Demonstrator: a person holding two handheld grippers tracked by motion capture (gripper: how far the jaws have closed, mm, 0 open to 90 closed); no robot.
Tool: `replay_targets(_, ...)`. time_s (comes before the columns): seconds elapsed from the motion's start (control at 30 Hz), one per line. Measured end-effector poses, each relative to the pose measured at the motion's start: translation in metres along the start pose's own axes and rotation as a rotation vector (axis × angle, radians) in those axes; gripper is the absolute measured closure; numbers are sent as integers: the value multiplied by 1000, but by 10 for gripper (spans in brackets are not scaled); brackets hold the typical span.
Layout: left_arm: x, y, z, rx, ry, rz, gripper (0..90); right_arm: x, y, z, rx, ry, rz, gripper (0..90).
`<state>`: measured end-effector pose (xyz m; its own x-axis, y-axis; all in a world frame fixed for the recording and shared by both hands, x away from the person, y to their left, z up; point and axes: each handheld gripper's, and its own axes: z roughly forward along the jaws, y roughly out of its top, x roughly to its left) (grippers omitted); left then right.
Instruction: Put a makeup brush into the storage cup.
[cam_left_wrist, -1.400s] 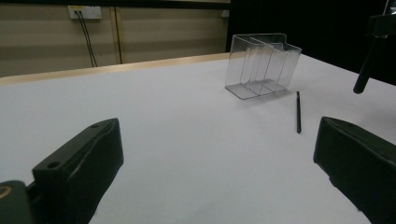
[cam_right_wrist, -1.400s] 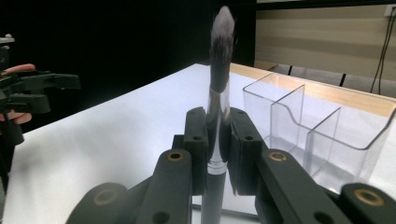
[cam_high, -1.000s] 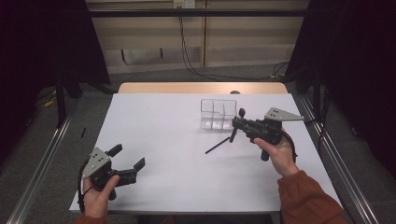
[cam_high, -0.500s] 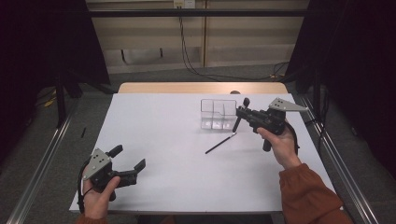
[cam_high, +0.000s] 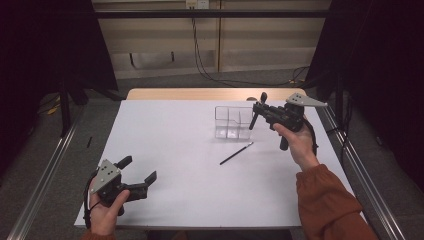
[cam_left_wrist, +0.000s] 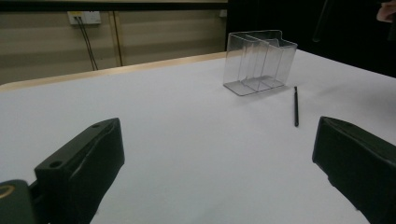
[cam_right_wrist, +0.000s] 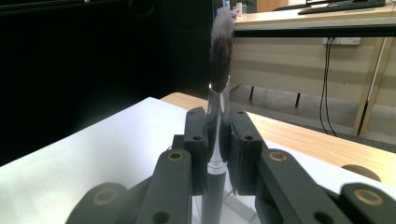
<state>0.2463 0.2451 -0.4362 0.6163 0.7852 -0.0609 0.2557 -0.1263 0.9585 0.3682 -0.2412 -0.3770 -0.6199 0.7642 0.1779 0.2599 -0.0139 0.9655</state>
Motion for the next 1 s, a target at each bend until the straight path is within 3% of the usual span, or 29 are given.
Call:
replay_targets(0.17, 1, 0, -1, -2, -1, 0, 23, -2, 6, 6, 6, -13, -14, 801)
replay_targets(0.27, 1, 0, 0, 1, 0, 5, 23, 0, 13, 11, 8, -30, -46, 802)
replay_targets(0.47, -4, 0, 1, 13, -17, 7, 23, -1, 21, 20, 9, -40, -53, 802)
replay_targets(1.0, -3, -1, 2, 16, -19, 20, 23, -12, 14, 43, 25, -90, -41, 801)
